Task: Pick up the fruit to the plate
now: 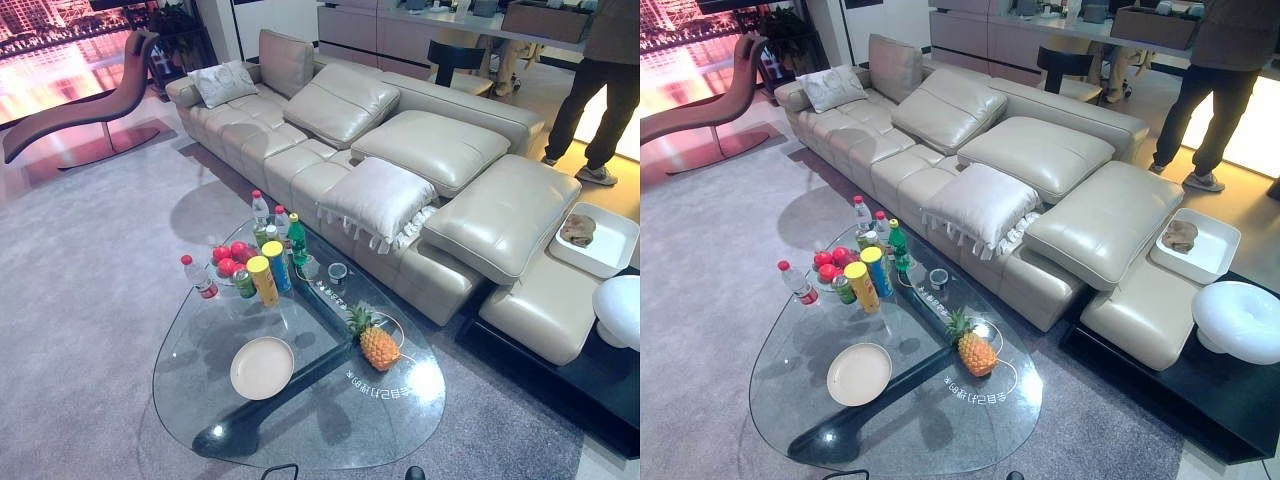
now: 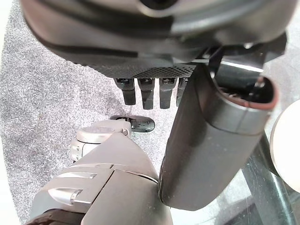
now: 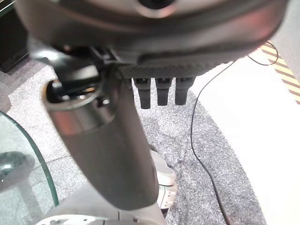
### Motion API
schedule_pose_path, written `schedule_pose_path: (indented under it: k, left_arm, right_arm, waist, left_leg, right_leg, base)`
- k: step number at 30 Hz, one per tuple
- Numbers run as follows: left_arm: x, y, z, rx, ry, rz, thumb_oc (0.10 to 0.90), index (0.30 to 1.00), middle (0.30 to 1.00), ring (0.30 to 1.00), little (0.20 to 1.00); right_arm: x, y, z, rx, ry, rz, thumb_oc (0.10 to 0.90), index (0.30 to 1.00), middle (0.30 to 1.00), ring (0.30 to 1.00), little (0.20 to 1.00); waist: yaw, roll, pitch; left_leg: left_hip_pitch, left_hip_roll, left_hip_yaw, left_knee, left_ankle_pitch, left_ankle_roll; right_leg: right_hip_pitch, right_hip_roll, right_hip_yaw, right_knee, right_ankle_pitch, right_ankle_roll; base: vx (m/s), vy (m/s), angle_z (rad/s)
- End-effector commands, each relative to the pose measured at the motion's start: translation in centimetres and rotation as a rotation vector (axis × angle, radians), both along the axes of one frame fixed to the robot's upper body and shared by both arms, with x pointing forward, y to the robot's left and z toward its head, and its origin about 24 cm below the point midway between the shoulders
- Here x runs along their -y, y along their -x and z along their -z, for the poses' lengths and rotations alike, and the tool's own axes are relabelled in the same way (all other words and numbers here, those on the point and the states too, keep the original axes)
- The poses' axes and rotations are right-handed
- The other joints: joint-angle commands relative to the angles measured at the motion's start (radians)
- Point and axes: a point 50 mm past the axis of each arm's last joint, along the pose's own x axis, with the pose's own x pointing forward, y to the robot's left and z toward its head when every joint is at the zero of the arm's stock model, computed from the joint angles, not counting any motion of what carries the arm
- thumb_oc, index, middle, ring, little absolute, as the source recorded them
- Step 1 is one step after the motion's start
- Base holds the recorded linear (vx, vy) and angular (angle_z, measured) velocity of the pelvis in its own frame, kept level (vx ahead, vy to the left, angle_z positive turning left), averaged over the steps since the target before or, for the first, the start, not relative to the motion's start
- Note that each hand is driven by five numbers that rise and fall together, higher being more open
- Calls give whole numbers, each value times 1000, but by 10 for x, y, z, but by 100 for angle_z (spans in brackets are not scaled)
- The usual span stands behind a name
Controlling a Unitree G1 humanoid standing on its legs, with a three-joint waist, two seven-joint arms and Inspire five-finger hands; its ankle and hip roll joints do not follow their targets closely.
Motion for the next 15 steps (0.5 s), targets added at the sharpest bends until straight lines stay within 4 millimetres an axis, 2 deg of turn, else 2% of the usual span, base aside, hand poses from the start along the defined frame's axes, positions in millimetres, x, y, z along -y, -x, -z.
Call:
schedule_pose_path:
  k: [1,15]
  left_arm:
    - [-10,-5,-4,-38,-29,71,800,900,900,900,900]
    - [-10,-9,-4,-9,-31,73,800,900,900,900,900]
  right_arm:
    - [8,-14,-4,22,16,36,800,900,900,900,900]
    - [9,-16,-5,36,26,42,800,900,900,900,900]
  waist:
    - [-6,-10,46]
    - [-6,-10,48]
  left_leg:
    - [-41,80,84,0,83,-44]
    - [-40,80,87,0,82,-44]
  right_leg:
    - [94,-108,-100,4,-39,65]
    - [95,-108,-102,4,-41,64]
  base:
    - [0,0,0]
    - [0,0,0]
